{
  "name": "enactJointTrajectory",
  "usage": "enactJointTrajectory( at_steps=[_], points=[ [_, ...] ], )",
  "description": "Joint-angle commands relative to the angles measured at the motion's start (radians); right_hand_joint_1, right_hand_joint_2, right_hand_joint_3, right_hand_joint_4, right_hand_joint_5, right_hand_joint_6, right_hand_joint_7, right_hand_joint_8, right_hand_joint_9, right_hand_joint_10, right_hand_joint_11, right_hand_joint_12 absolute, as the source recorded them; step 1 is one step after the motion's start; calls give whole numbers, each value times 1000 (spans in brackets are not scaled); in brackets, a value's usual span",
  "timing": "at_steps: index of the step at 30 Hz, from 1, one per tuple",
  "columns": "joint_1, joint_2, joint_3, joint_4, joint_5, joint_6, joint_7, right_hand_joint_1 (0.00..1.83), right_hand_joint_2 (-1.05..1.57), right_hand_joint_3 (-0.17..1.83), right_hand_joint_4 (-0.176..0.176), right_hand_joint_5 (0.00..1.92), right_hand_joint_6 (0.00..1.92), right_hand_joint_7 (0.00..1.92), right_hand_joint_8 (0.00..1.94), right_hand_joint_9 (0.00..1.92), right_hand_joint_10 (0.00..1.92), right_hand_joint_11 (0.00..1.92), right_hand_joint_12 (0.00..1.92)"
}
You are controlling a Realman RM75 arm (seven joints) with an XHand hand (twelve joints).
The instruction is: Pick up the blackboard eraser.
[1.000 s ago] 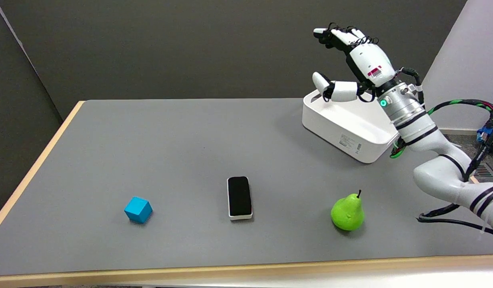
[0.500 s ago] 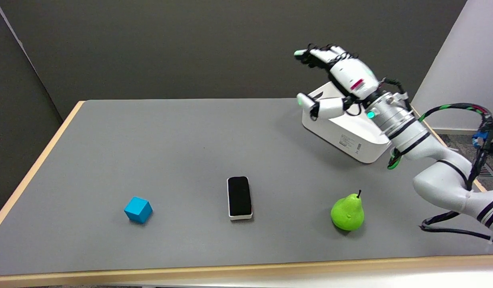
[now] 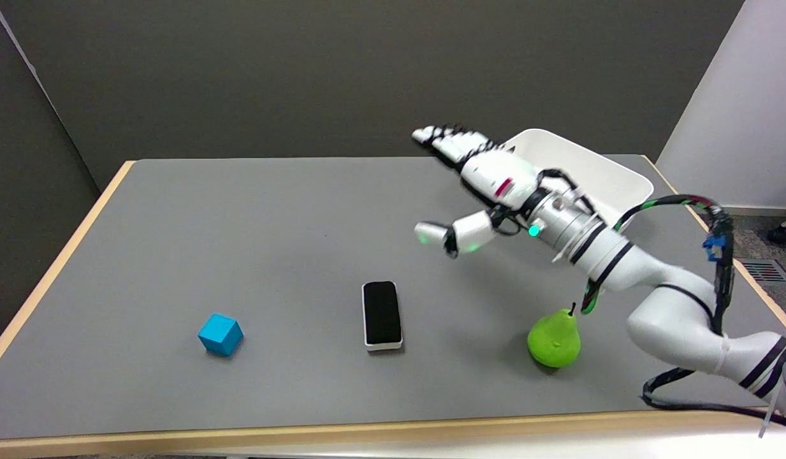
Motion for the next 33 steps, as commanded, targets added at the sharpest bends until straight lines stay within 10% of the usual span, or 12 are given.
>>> enactJointTrajectory(
  at_steps=[1,23,33],
  points=[
    [-56,7,-228,126,44,-159,-102,398,498,748,-40,-1,-1,-1,0,-1,16,-1,696],
    [-174,8,-185,131,-1,-179,-177,478,508,706,-37,-1,-1,-1,-1,-1,103,-1,694],
    [-149,-143,-130,124,-17,-384,-186,457,462,864,-54,-1,-1,0,40,-1,190,-1,738]
  ],
)
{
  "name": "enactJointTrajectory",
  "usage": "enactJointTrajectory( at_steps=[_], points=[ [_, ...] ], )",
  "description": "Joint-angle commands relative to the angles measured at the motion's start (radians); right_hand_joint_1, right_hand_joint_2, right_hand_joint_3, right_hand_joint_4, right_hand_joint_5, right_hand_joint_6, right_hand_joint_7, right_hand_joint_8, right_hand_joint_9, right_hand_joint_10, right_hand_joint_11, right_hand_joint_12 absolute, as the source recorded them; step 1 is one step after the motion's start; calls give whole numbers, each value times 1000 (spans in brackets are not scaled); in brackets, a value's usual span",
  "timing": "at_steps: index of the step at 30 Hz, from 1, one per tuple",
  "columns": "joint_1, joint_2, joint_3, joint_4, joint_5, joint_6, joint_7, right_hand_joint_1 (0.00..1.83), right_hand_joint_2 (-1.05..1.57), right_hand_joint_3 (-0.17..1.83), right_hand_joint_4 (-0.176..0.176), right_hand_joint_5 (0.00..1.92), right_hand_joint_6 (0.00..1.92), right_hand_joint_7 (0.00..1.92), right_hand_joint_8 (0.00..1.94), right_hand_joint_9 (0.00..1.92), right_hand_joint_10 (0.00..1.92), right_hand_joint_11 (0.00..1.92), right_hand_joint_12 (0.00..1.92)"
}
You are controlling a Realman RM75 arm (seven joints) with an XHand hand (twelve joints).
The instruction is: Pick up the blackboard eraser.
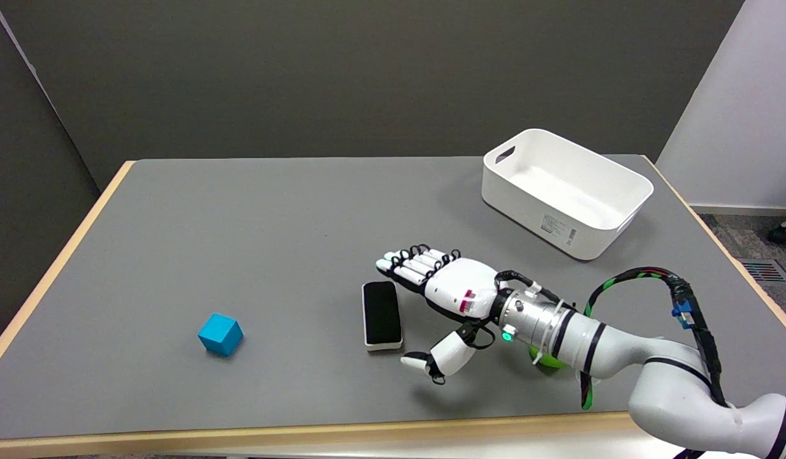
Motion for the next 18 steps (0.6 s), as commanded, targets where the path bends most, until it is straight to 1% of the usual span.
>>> enactJointTrajectory(
  at_steps=[1,5,9,18],
  points=[
    [19,-160,44,4,-31,-236,-24,461,465,868,-52,-1,-1,1,45,-1,197,-1,738],
    [33,-209,56,3,-61,-258,-22,470,474,879,-48,-1,5,4,66,-1,219,-1,745],
    [50,-250,53,2,-99,-302,-15,454,481,884,-51,-1,44,4,149,-1,293,-1,810],
    [80,-333,65,-9,-178,-321,-15,449,478,879,-52,-1,68,1,166,-1,312,-1,834]
  ],
)
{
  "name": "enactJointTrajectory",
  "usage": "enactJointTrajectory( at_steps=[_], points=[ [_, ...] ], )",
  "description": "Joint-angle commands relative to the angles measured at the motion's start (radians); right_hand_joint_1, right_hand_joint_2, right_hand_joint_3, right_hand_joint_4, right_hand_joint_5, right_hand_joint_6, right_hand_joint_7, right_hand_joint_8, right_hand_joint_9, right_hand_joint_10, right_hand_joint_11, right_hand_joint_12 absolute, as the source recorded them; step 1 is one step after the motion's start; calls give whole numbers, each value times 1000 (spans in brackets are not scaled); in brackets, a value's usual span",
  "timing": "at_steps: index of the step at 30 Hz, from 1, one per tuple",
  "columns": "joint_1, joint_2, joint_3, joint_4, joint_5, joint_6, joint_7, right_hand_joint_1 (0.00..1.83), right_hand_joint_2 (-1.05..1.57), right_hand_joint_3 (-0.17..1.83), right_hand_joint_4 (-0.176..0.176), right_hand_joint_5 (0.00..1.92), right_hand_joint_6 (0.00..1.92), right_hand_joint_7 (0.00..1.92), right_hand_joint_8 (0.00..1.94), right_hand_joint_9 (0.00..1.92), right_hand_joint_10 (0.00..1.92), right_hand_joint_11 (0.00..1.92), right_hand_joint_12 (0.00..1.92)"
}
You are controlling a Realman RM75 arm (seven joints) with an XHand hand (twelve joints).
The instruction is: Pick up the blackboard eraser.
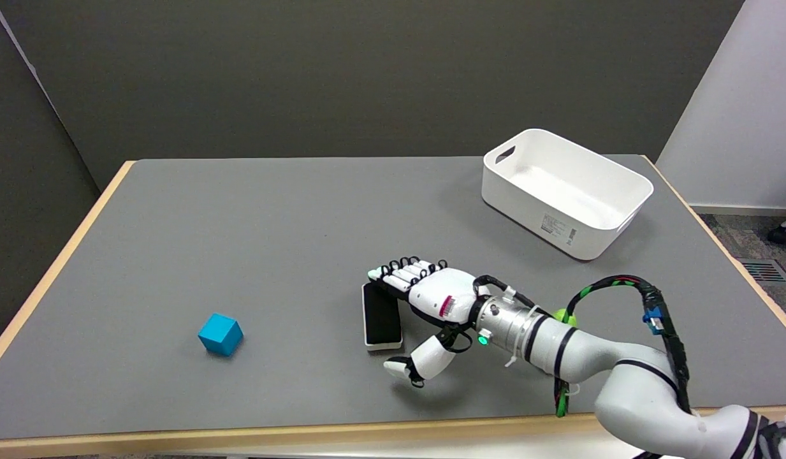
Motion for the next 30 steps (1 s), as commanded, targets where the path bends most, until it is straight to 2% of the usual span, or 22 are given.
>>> enactJointTrajectory(
  at_steps=[1,8,25,30],
  points=[
    [55,-181,28,-18,-129,-115,-1,448,478,879,-52,-1,70,1,167,-1,314,-1,837],
    [74,-239,29,-70,-149,-106,1,443,484,879,-53,-1,80,-1,167,-1,326,-1,857],
    [102,-237,38,-128,-152,-105,24,437,493,881,-57,-1,96,-1,159,-1,332,-1,875],
    [103,-233,39,-128,-157,-105,24,458,498,898,-56,12,69,23,263,-1,378,-1,872]
  ],
)
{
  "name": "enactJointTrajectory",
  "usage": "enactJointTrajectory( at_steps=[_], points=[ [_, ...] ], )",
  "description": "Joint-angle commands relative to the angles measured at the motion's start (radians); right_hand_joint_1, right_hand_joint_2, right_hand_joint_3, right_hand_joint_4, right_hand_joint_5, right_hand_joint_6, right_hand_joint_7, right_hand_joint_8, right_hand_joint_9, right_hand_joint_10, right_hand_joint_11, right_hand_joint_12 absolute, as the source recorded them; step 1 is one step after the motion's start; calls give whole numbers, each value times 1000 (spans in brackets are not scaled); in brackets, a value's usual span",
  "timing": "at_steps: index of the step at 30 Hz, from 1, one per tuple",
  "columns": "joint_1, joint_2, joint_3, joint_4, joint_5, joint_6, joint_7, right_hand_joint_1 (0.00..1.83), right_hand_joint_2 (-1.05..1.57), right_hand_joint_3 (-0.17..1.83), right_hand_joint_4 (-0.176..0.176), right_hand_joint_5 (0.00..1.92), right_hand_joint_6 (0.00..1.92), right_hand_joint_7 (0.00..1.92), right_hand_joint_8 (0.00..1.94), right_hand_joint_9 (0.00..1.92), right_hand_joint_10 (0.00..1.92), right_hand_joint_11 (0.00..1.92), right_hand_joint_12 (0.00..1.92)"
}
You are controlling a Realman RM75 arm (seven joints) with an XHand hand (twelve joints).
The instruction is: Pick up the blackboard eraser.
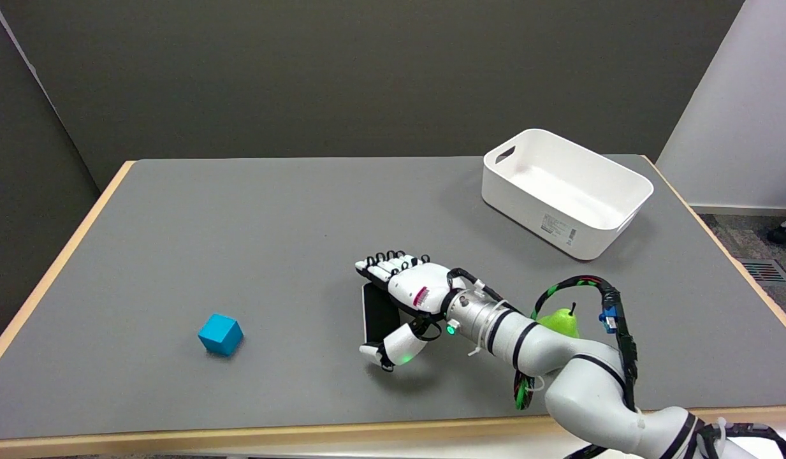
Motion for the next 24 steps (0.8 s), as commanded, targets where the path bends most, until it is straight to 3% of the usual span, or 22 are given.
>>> enactJointTrajectory(
  at_steps=[1,24],
  points=[
    [22,-20,8,-32,-23,-9,9,451,504,903,-55,8,74,40,317,-1,397,-1,877],
    [16,58,-18,8,-16,-18,54,446,492,891,-55,2,103,39,322,-1,401,-1,890]
  ],
)
